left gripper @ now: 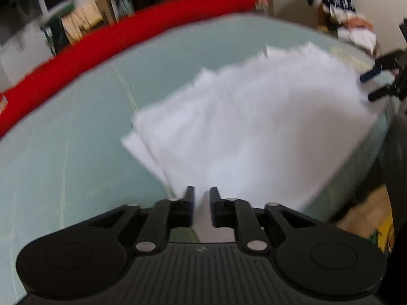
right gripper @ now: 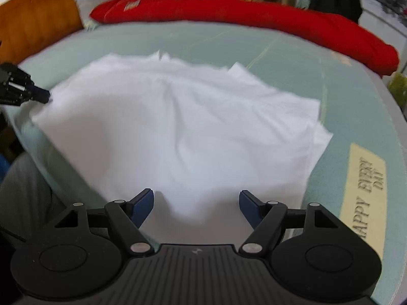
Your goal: Fold clothes
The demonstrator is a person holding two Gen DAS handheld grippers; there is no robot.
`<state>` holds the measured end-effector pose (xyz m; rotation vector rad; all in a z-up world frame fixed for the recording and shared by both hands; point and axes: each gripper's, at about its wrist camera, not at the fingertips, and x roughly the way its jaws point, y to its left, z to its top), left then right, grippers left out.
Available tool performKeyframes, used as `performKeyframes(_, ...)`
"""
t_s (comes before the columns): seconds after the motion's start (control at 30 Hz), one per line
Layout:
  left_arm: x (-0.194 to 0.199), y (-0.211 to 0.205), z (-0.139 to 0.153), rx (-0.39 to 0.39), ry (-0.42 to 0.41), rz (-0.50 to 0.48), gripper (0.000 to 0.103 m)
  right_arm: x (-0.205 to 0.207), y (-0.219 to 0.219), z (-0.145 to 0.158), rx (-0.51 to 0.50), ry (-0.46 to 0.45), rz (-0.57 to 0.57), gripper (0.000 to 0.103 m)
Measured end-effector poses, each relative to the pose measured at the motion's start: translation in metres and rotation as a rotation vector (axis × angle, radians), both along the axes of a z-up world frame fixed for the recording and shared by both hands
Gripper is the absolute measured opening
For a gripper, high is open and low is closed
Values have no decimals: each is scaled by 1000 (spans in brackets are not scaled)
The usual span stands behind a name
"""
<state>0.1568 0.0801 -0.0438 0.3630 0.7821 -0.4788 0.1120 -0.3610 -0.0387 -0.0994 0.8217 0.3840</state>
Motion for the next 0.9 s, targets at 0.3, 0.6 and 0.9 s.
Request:
performKeyframes(0.3,42,20,-25,-57,32,154,41,52,-3,-21,77,-8,-89,86)
performKeyframes(0.6,73,12,0,-163,3,139,35,71,-12,-1,134,-93,-166,88)
performKeyframes(0.9,123,9,-30,-213,49,233,33,101,-14,-25,136,-54,-222,88)
